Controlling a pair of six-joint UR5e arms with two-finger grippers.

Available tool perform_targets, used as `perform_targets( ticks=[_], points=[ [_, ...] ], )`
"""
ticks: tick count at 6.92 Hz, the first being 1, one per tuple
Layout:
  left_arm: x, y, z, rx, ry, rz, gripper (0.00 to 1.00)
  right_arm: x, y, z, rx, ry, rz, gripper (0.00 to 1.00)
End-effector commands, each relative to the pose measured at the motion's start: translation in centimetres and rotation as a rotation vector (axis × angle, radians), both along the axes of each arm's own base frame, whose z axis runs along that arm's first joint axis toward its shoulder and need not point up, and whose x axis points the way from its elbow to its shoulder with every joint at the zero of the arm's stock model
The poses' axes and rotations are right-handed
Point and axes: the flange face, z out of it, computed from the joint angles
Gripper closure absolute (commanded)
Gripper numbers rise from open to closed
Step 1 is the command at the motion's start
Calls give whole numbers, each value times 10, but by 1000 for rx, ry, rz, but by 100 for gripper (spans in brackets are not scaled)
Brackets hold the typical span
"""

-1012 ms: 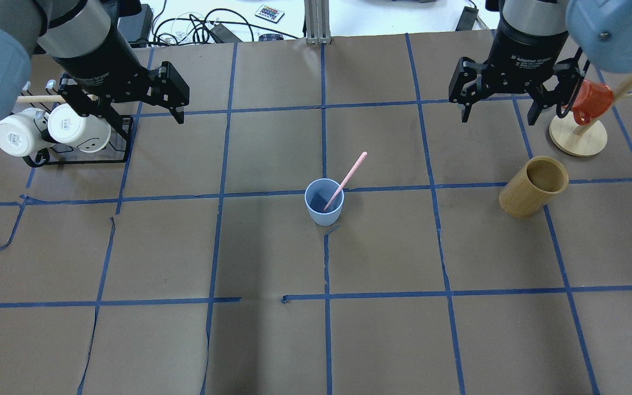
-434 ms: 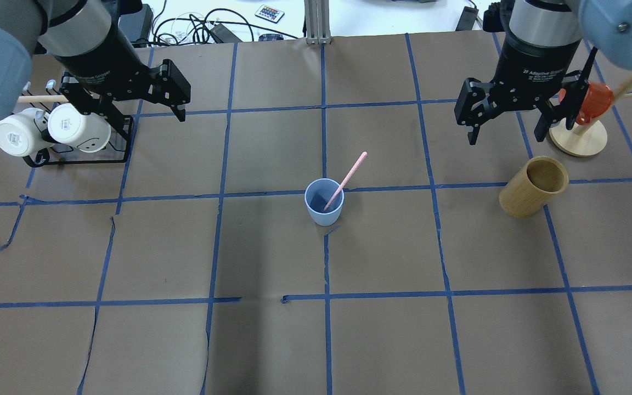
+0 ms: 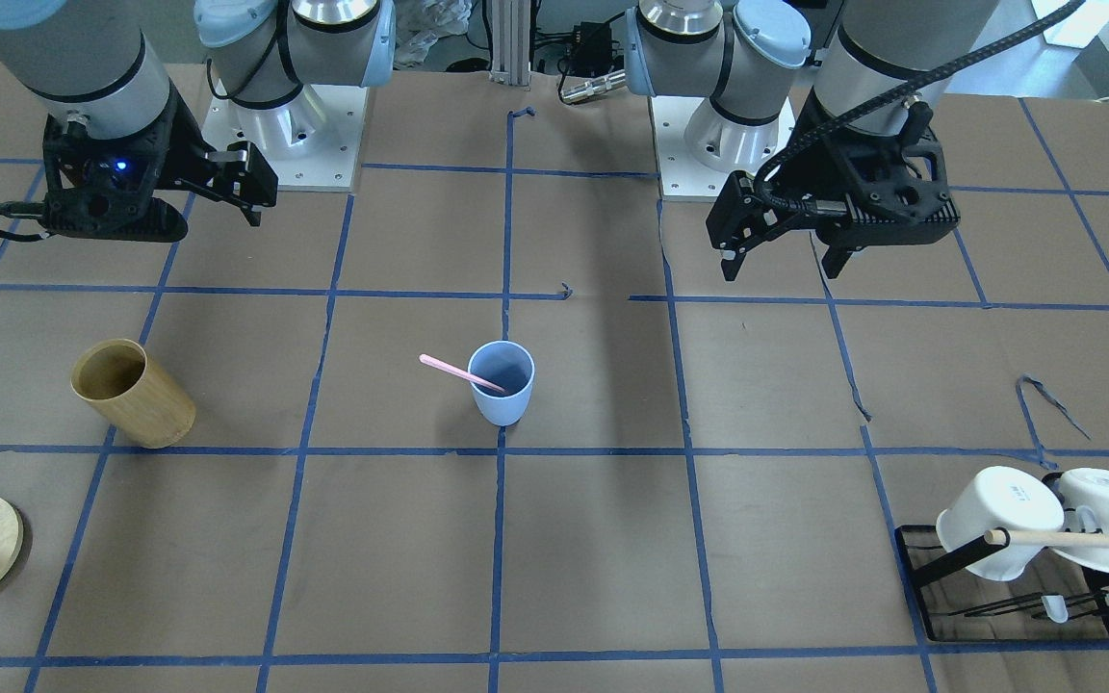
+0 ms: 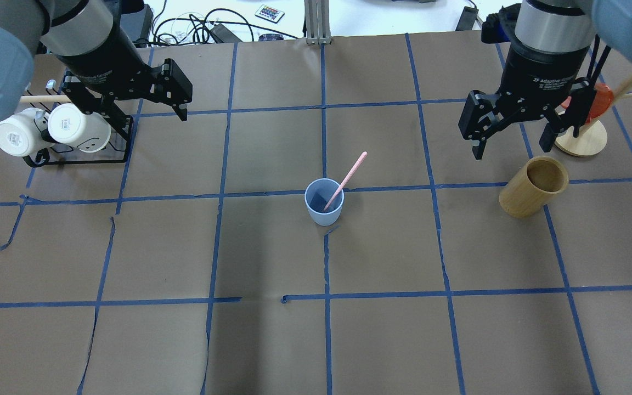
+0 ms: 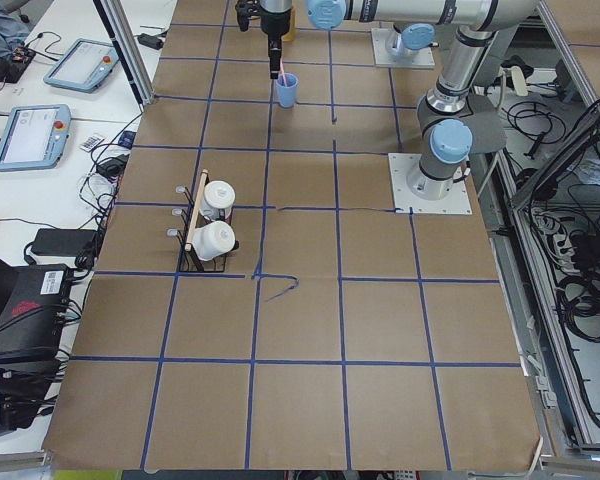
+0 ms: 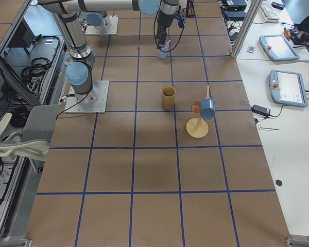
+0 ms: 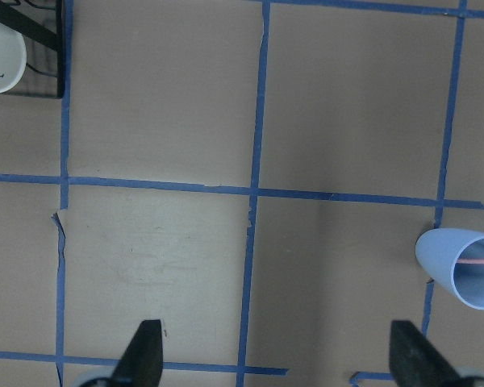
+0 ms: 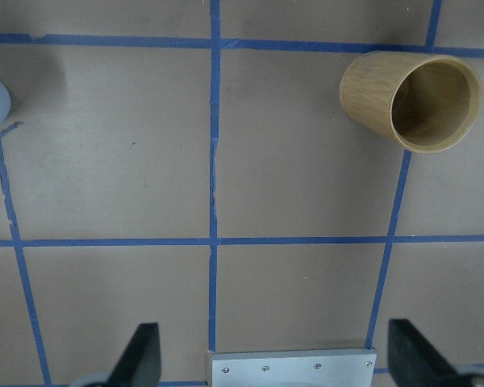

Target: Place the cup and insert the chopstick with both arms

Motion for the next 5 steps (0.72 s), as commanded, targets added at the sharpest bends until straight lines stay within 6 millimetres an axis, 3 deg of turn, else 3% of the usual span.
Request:
perform_targets(
  ticks=[1,5],
  points=[
    [0,0,0,1,0,-2,0,6,-1,7,-58,-30,5,0],
    [0,0,-1,3,-2,-1,0,5,-2,2,-42,-40,-6,0]
  ],
)
